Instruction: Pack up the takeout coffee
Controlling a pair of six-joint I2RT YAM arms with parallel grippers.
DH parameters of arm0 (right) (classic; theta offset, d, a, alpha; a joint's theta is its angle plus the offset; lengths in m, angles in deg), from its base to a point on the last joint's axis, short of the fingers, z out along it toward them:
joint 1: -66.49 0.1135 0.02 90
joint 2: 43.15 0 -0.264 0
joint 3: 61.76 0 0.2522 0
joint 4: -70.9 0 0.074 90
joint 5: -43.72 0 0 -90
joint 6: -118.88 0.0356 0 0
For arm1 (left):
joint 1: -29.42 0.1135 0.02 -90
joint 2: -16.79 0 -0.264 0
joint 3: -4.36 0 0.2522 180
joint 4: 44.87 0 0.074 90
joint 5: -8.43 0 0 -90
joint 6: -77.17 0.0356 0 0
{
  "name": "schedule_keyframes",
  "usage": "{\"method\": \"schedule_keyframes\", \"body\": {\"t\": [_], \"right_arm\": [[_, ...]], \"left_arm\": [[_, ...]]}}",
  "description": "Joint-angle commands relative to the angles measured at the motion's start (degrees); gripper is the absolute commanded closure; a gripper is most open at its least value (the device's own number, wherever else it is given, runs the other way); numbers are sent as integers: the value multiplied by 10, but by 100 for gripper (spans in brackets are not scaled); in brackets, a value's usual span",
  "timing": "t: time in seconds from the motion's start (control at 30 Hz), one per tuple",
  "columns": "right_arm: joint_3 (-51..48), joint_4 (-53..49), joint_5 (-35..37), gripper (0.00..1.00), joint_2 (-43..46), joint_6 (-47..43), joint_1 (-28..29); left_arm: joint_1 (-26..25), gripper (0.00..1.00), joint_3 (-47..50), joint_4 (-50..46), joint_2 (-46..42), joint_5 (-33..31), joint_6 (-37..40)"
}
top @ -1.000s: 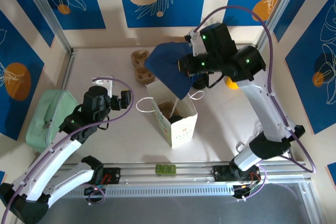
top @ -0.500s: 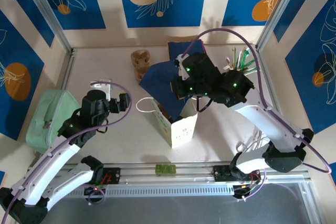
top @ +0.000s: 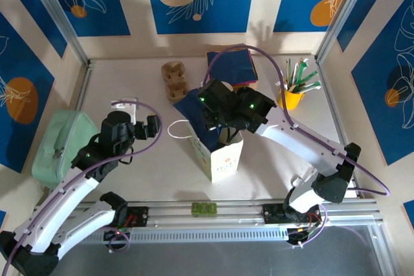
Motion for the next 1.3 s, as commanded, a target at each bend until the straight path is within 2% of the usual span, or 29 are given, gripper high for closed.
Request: {"method": "schedule_keyframes", "body": {"t": [0.0,0.53,1.2,1.27], "right_arm": [[-11,2,0,100,-7,10,7],[-52,-20,-24,100,-36,38,11],[-52,-50,-41,100,-68,50,-2],[-49,-54,-43,97,-70,51,-3]], "left_arm": [[6,1,9,10,-4,-2,-6],[6,1,27,22,-4,-1,-16],[6,1,47,29,-6,5,-28],[6,1,49,30,-6,5,-29]]}}
